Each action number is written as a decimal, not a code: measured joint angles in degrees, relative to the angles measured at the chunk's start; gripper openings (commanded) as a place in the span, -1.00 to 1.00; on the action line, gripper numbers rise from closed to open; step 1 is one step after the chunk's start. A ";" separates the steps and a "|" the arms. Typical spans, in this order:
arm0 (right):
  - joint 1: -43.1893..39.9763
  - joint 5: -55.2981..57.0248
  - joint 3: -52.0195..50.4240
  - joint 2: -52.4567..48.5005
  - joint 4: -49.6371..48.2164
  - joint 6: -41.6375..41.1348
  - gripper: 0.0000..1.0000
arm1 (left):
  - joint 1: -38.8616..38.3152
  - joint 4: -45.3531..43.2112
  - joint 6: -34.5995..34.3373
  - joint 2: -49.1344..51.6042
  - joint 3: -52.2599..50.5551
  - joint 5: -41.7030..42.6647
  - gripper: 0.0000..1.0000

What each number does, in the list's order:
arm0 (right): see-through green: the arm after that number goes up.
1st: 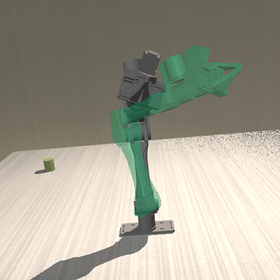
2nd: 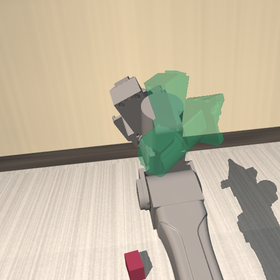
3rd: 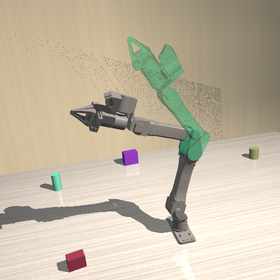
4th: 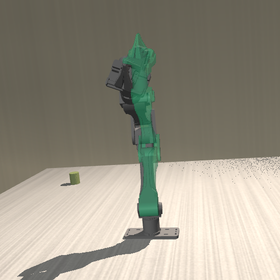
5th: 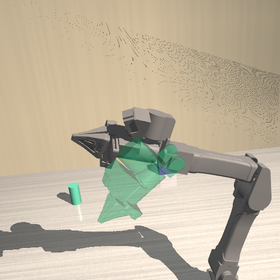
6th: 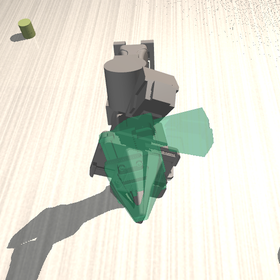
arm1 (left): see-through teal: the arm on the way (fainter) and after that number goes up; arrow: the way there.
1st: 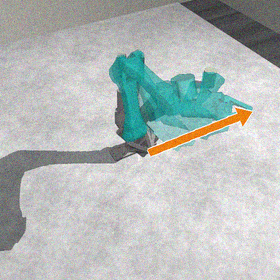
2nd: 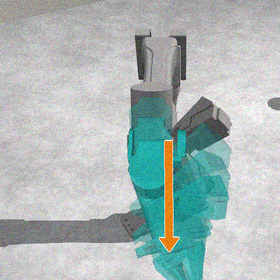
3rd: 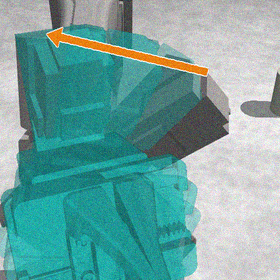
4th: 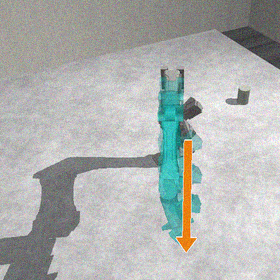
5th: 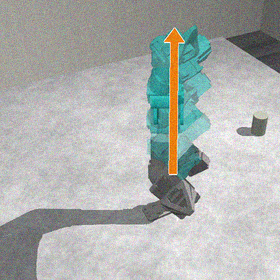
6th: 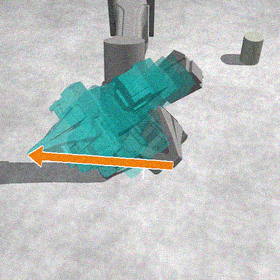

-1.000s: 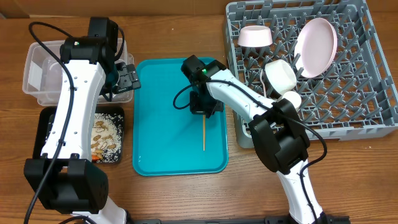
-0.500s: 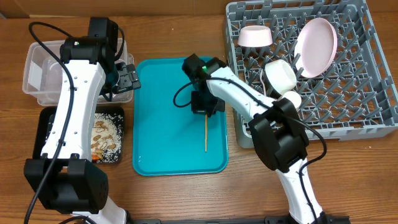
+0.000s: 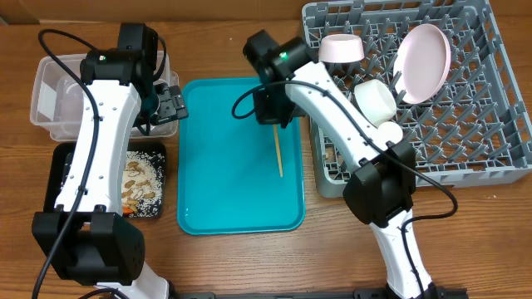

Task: Sort waste into correct bins and load items into the dishwasher
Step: 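Lift the wooden stick and carry it over the dish rack, then lower the stick upright into a rack slot next to the fork, then open right gripper and withdraw it up and away from the rack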

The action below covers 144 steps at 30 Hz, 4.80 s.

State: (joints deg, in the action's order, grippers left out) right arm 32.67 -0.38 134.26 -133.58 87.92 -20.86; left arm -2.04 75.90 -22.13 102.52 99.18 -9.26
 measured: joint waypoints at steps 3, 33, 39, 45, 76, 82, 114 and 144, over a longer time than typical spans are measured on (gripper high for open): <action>-1.86 2.01 2.12 0.00 2.51 0.83 -0.92 | 0.00 0.00 0.00 0.00 0.00 -0.02 1.00; -19.89 5.35 2.51 0.00 3.17 15.45 -0.92 | 0.00 0.00 0.00 0.00 0.00 -0.02 1.00; -19.87 5.35 2.51 0.00 4.46 16.09 -0.92 | 0.00 0.00 0.00 0.00 0.00 -0.02 1.00; -19.87 5.35 2.43 0.00 4.31 16.22 -0.92 | 0.00 0.00 0.00 0.00 0.00 -0.02 1.00; -19.89 5.33 -1.46 0.00 1.68 16.11 -0.92 | 0.00 0.00 0.00 0.00 0.00 -0.02 1.00; -19.89 5.35 -1.46 0.00 1.66 16.09 -0.92 | 0.00 0.00 0.00 0.00 0.00 -0.02 1.00; -19.89 5.27 -1.46 0.02 2.19 15.96 -0.56 | 0.00 0.00 0.00 0.00 0.00 -0.02 1.00; -19.89 4.61 -1.40 4.04 0.39 16.37 1.00 | 0.00 0.00 0.00 0.00 0.00 -0.02 1.00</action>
State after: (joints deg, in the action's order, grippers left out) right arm 12.78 4.23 132.86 -129.54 88.31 -4.49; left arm -2.04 75.90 -22.13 102.52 99.18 -9.28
